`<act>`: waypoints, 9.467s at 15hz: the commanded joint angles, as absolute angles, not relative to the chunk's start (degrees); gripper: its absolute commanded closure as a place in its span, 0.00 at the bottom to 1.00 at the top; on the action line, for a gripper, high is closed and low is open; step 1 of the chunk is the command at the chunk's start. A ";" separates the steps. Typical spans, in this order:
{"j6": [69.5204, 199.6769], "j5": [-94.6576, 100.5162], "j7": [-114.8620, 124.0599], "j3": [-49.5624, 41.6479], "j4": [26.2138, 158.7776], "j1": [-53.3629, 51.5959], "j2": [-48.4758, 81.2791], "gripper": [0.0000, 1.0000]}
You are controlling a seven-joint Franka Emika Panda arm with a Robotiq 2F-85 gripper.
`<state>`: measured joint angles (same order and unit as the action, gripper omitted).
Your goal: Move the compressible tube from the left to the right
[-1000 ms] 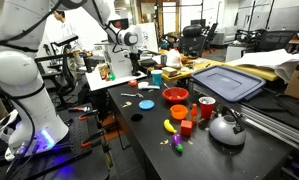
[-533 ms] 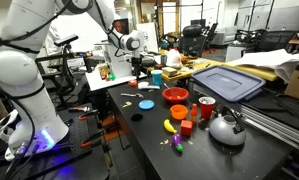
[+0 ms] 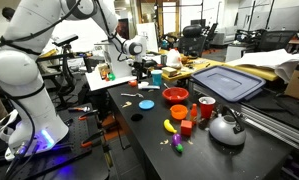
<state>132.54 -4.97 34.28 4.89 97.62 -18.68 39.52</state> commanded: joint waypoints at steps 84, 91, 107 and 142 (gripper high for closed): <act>140.99 22.60 68.75 -14.62 134.55 6.98 6.92 0.88; 140.65 27.83 69.79 -16.11 129.06 7.58 10.17 0.88; 140.79 26.60 66.21 -15.68 128.48 6.13 11.43 0.63; 143.56 22.08 85.71 -28.41 97.43 5.97 46.88 0.24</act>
<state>143.38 23.59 85.95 -27.68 98.17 6.41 46.81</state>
